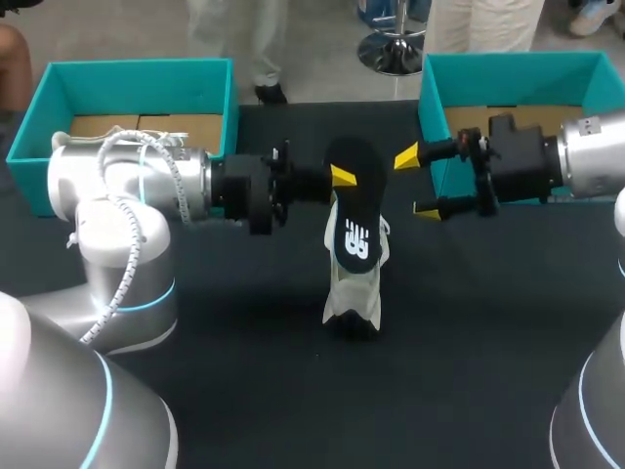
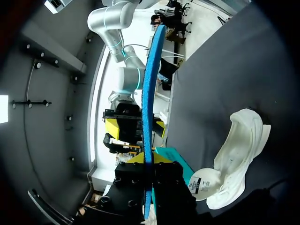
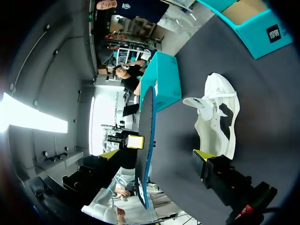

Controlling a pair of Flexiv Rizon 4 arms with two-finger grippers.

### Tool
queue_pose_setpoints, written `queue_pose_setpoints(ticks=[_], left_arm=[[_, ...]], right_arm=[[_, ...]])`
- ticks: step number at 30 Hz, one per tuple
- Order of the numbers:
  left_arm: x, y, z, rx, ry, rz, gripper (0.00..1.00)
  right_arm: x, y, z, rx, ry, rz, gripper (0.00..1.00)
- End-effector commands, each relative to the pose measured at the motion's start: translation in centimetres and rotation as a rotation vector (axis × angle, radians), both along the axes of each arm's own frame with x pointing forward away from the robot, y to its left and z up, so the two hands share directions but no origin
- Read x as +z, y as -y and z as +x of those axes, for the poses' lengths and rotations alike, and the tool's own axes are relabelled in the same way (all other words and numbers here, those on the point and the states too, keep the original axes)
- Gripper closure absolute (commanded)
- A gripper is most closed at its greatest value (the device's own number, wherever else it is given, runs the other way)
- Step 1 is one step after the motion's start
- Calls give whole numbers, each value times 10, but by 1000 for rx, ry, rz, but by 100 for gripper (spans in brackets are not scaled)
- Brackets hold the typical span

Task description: Take the shoe out of the shoebox, open the shoe tongue, remove and reinsert the insole, then place the shoe into the shoebox

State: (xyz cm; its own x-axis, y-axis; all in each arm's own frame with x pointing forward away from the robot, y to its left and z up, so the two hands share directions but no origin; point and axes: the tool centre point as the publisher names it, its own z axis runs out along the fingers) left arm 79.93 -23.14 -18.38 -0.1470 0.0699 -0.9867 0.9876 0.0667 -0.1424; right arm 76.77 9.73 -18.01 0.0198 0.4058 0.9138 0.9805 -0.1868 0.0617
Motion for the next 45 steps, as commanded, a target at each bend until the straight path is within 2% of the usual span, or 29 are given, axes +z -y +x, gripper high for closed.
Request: queue_pose_setpoints(ticks=[1, 4, 8, 15, 20, 35, 45], left_arm=[[2, -2, -6, 4, -2, 3, 100], [2, -3, -7, 2, -9, 3, 100], [2, -3, -7, -1, -13, 6, 100], [1, -4, -6, 1, -16, 10, 100], [2, -5, -5, 5, -17, 9, 100], [0, -9, -5, 26, -23, 13, 100], [2, -9, -5, 25, -24, 10, 100]], right_arm=[[7, 29, -19, -25, -24, -81, 0], [9, 48, -32, -74, -24, -156, 0], [14, 65, -45, -112, -7, -199, 0], [30, 82, -62, -151, 8, -261, 0], [27, 92, -71, -171, -22, -266, 0], [25, 94, -72, -188, -30, -264, 0], [26, 137, -73, -184, 11, -308, 0]])
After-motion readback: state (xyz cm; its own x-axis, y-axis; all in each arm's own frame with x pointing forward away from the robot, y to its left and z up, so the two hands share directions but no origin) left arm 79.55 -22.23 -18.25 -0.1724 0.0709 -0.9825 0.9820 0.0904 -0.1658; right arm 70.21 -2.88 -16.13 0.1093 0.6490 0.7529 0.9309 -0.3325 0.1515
